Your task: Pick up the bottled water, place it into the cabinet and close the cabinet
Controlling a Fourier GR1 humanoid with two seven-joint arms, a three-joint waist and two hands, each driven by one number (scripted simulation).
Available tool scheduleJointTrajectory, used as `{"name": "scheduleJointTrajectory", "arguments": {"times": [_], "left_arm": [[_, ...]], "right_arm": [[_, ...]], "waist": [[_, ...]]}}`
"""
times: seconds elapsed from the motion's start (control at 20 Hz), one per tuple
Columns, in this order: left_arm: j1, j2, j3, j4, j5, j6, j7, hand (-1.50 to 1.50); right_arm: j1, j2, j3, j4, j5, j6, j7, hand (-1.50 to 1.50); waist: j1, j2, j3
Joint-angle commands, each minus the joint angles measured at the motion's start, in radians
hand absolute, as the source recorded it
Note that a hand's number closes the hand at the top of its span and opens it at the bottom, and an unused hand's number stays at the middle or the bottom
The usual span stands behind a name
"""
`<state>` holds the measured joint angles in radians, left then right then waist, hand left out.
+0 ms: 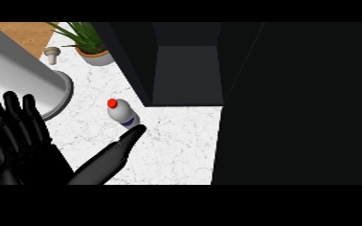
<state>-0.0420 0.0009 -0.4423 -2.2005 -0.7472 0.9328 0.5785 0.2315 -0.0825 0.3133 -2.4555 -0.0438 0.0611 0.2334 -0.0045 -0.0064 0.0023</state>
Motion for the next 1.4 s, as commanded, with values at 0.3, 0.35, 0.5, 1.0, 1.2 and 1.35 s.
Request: {"name": "scheduleJointTrajectory", "arguments": {"times": [0.3, 0.35, 0.5, 1.0, 1.2, 1.35], "left_arm": [[-0.03, -0.001, -0.167, -0.103, -0.41, 0.006, 0.415, -1.5], [-0.11, -0.001, -0.096, -0.111, -0.406, -0.057, 0.461, -1.5], [-0.039, -0.001, -0.156, -0.108, -0.443, -0.026, 0.471, -1.5], [-0.116, -0.001, -0.156, -0.087, -0.544, -0.069, 0.609, -1.5], [-0.051, -0.001, -0.108, -0.05, -0.441, -0.031, 0.528, -1.5], [-0.006, 0.025, -0.116, 0.005, -0.388, 0.023, 0.461, -1.5]], "right_arm": [[0.013, 0.017, 0.137, -0.162, 0.111, -0.075, 0.143, -1.5], [0.024, 0.03, 0.205, -0.164, 0.176, -0.094, 0.125, -1.5], [-0.024, 0.024, 0.177, -0.128, 0.167, -0.114, 0.14, -1.5], [-0.038, -0.004, 0.246, -0.143, 0.209, -0.179, 0.164, -1.5], [-0.003, -0.018, 0.314, -0.142, 0.255, -0.209, 0.131, -1.5], [-0.015, -0.052, 0.27, -0.15, 0.22, -0.204, 0.13, -1.5]], "waist": [[0.004, 0.001, -0.001], [-0.002, 0.0, -0.001], [0.002, 0.003, -0.002], [-0.003, 0.003, -0.003], [-0.008, 0.003, -0.004], [-0.006, 0.004, -0.004]]}}
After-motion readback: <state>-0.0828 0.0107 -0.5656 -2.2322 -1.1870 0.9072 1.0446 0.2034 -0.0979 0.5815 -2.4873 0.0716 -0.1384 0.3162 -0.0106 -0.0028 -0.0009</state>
